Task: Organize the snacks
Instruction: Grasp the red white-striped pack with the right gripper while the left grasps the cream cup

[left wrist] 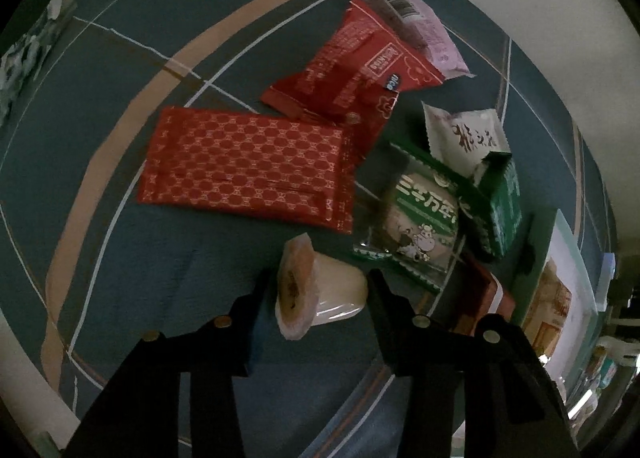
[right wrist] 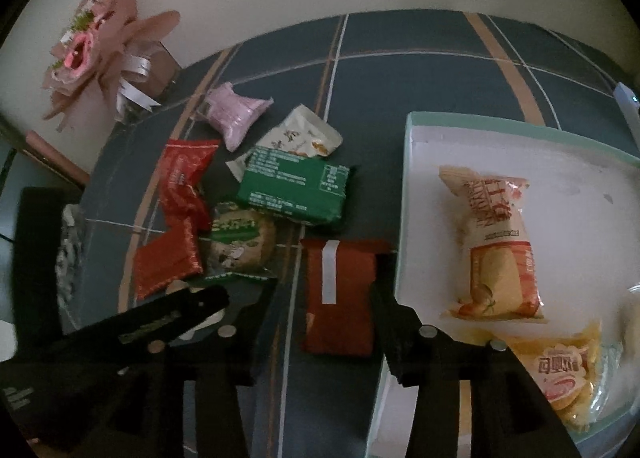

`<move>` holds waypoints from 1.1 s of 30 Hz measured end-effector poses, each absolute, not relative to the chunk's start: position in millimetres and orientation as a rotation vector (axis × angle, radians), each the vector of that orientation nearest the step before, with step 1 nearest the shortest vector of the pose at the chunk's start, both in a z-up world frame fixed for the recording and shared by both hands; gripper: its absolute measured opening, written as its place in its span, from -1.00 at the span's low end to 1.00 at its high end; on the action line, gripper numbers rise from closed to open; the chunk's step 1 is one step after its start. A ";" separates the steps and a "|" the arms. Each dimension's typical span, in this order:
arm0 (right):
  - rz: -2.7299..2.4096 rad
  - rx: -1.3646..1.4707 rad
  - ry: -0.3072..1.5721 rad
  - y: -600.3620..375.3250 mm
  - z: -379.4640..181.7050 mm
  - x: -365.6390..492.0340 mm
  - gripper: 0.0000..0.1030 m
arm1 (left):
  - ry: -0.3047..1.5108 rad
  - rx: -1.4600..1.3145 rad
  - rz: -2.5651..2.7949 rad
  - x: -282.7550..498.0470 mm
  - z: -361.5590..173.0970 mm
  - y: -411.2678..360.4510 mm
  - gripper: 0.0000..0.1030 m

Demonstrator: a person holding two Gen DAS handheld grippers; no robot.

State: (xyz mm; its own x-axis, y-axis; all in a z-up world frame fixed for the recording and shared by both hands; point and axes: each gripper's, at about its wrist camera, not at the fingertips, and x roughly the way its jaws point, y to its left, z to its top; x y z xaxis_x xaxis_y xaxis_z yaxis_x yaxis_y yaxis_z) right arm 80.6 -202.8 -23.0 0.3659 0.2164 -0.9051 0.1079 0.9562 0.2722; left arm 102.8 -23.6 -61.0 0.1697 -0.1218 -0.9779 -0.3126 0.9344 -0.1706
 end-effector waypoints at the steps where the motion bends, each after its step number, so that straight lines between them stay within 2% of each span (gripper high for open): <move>1: 0.070 0.305 1.200 -202.4 -24.6 80.9 -0.01 | 1.404 -0.369 0.140 102.9 -60.6 -22.3 -0.09; 15: 0.068 0.210 1.223 -188.1 -29.8 84.5 -0.01 | 1.402 -0.397 0.151 108.6 -68.8 -19.0 -0.08; 20: 0.121 0.265 1.249 -184.9 -33.1 84.2 0.03 | 1.401 -0.403 0.154 110.1 -70.4 -17.6 -0.08; 33: 0.052 0.093 1.254 -163.0 -46.7 79.8 0.02 | 1.399 -0.396 0.159 108.2 -69.7 -18.8 -0.07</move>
State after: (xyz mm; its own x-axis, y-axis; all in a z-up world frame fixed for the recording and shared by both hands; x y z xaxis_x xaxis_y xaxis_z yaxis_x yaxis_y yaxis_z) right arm 79.8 -163.0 -46.7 0.3108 0.0903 -0.9462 0.0117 0.9950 0.0988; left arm 108.2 -18.8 -69.7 0.1735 -0.1228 -0.9771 -0.3395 0.9239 -0.1764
